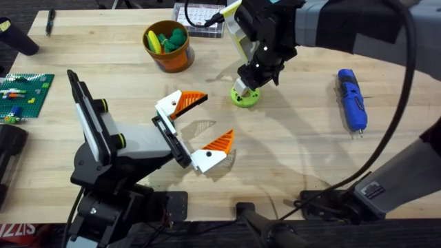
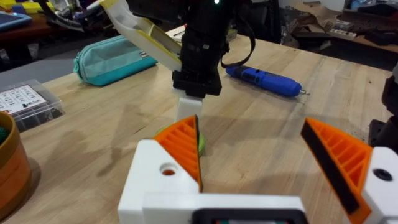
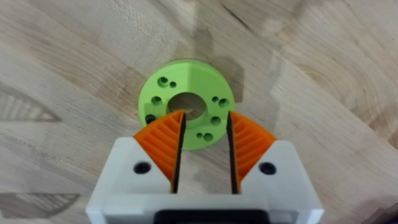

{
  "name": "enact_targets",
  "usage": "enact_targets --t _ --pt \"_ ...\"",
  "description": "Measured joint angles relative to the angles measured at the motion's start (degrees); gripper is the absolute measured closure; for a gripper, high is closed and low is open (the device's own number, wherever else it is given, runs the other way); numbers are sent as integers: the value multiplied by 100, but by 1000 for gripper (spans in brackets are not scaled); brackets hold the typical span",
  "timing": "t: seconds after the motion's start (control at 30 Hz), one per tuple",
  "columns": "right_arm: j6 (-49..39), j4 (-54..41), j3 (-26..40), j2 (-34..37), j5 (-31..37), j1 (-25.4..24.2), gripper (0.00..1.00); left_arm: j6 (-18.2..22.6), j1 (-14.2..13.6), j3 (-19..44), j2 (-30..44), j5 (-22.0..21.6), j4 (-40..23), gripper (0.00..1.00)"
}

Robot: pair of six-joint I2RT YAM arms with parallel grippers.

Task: Pick up the gripper from the table and insert it into the empty holder that is missing its gripper. Then pick up a screw, insert it into the mounting hole, and use the screwdriver to tighten it. Finally, clean up the table by picking up the vegetable and placing it into the bucket.

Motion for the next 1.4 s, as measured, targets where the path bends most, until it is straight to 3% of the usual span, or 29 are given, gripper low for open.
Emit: enact_targets --t 0.17,0.4,0.73,1.4 --pt "82 -58 1 0 -51 0 589 -4 -1 0 2 -2 -91 13" --pt "412 -247 36 -36 -750 -49 589 -4 -1 0 0 0 -91 13" --pt "605 -419 97 -619 -917 -39 589 -4 -1 0 0 -2 -91 13" --pt "655 -305 114 -123 -938 203 589 -4 -1 0 0 -1 -91 13"
